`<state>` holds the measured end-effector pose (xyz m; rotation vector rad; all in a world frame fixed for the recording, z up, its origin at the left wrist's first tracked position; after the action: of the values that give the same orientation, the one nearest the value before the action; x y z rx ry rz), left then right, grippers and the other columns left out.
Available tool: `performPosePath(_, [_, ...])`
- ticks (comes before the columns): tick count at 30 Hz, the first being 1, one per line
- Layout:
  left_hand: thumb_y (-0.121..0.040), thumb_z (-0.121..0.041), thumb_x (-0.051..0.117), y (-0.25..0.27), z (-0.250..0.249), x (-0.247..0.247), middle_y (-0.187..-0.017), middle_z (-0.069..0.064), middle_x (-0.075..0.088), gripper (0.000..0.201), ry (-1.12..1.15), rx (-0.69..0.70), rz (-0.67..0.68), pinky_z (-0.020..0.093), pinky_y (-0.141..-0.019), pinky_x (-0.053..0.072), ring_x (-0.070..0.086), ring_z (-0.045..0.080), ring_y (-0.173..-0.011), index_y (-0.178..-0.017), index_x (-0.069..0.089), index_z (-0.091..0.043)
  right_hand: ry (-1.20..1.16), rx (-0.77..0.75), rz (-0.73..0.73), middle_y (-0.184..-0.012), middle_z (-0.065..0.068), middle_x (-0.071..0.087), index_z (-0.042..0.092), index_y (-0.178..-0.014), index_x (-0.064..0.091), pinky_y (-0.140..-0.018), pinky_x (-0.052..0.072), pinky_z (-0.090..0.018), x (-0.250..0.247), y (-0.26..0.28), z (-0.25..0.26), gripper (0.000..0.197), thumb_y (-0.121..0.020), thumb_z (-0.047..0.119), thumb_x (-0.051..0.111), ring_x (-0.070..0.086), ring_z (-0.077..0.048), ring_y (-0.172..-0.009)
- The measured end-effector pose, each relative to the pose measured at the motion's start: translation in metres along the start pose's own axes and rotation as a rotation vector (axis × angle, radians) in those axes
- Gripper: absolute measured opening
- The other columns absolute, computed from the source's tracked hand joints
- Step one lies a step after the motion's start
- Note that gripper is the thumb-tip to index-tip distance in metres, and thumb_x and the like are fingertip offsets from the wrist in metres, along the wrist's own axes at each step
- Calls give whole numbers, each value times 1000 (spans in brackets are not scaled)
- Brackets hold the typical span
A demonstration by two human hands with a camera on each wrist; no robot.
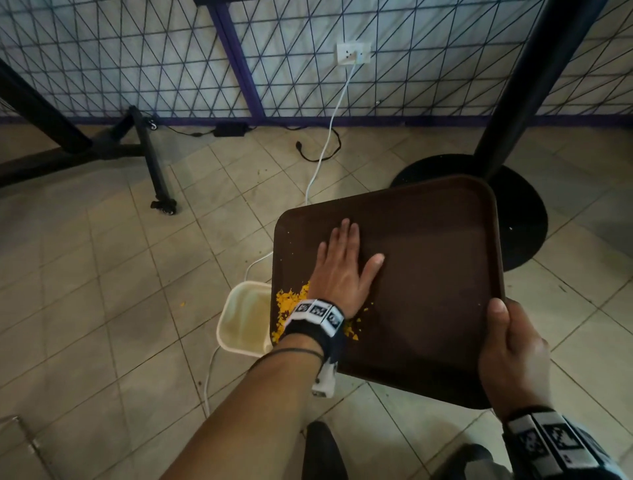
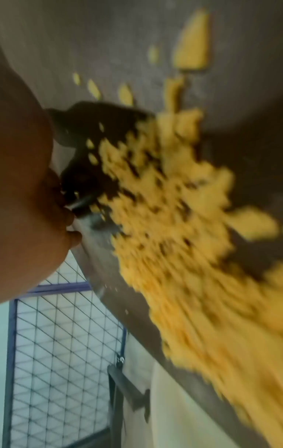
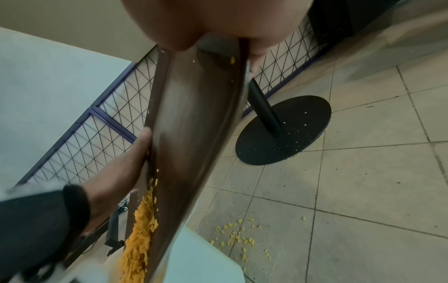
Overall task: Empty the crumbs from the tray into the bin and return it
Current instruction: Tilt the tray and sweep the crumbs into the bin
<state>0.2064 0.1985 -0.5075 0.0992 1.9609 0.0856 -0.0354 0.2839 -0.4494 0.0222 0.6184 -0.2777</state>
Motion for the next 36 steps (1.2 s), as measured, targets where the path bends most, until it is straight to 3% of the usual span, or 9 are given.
performPosePath(4, [-94, -71, -1, 36, 51, 17, -163, -5, -18, 79, -43, -141, 122, 40, -123, 0, -9, 14, -151, -156, -11, -25, 4, 19, 5, -71, -6, 56, 8, -87, 54, -54, 40, -32, 0, -1, -8, 47, -99, 44, 27, 52, -21, -63])
performPosePath(6, [-94, -71, 0, 47, 58, 12, -163, -6, -15, 79, -28, -181, 97, 39, -123, -1, -8, 14, -151, -157, -8, -24, 3, 17, 3, -70, -6, 56, 9, -87, 54, -55, 41, -34, 0, -1, -7, 46, -99, 44, 27, 52, -22, -62])
performPosePath(10, [-96, -68, 4, 46, 2, 3, -164, -5, -18, 76, 13, -1, 30, 35, -121, -7, -14, 11, -150, -157, -9, -25, 17, 7, 1, -69, -5, 55, 9, -88, 53, -54, 40, -34, -1, -1, -4, 46, -98, 45, 26, 51, -22, -61])
performPosePath(13, [-95, -70, 2, 48, -28, 12, -163, -5, -20, 78, -23, 87, 63, 35, -120, -9, -16, 11, -149, -157, -11, -24, 28, -4, 4, -68, -5, 55, 10, -88, 52, -53, 36, -30, -1, 0, 0, 43, -99, 42, 26, 51, -20, -61])
performPosePath(18, [-93, -71, -5, 77, 41, 38, -161, -5, -26, 78, -133, -65, 180, 41, -122, -7, -20, 14, -149, -154, -18, -24, 39, 9, 9, -68, -6, 54, 10, -88, 53, -55, 38, -32, -1, -1, -1, 43, -99, 42, 27, 51, -22, -61])
performPosePath(22, [-94, -69, -5, 95, 82, 39, -163, -3, -19, 77, -178, -104, 218, 43, -123, -4, -19, 13, -149, -156, -12, -23, 45, -7, 5, -69, -9, 56, 8, -90, 54, -58, 44, -39, -1, 0, -1, 45, -99, 43, 26, 51, -26, -62])
performPosePath(28, [-95, -70, -3, 37, 96, -9, -163, -5, -18, 76, -69, -156, 52, 39, -123, -3, -13, 12, -150, -157, -9, -24, 39, -2, 2, -70, -5, 55, 9, -89, 53, -57, 41, -36, -2, 0, -2, 41, -100, 40, 28, 52, -23, -63])
performPosePath(33, [-91, -74, -3, -18, 123, -22, -165, 0, -13, 86, -133, -241, 157, 45, -122, -3, -9, 17, -151, -158, -6, -20, 36, -19, 5, -68, -4, 53, 7, -90, 52, -53, 39, -32, -2, 1, -1, 39, -101, 37, 29, 50, -19, -61])
performPosePath(36, [-89, -76, -4, -19, 132, -13, -165, 0, -10, 89, -158, -234, 211, 45, -122, -3, -7, 18, -152, -157, -7, -19, 47, -16, -1, -67, -3, 51, 5, -90, 52, -53, 37, -32, -1, 0, -1, 36, -103, 32, 31, 48, -18, -60])
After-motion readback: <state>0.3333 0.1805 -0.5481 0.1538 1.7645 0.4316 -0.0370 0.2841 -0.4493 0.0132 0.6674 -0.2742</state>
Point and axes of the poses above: each hand's wrist, its own y-axis away from the middle knuckle, its own x-axis out of the palm, z = x × y, the point moved 6 cm from there along -y, towards the middle knuckle
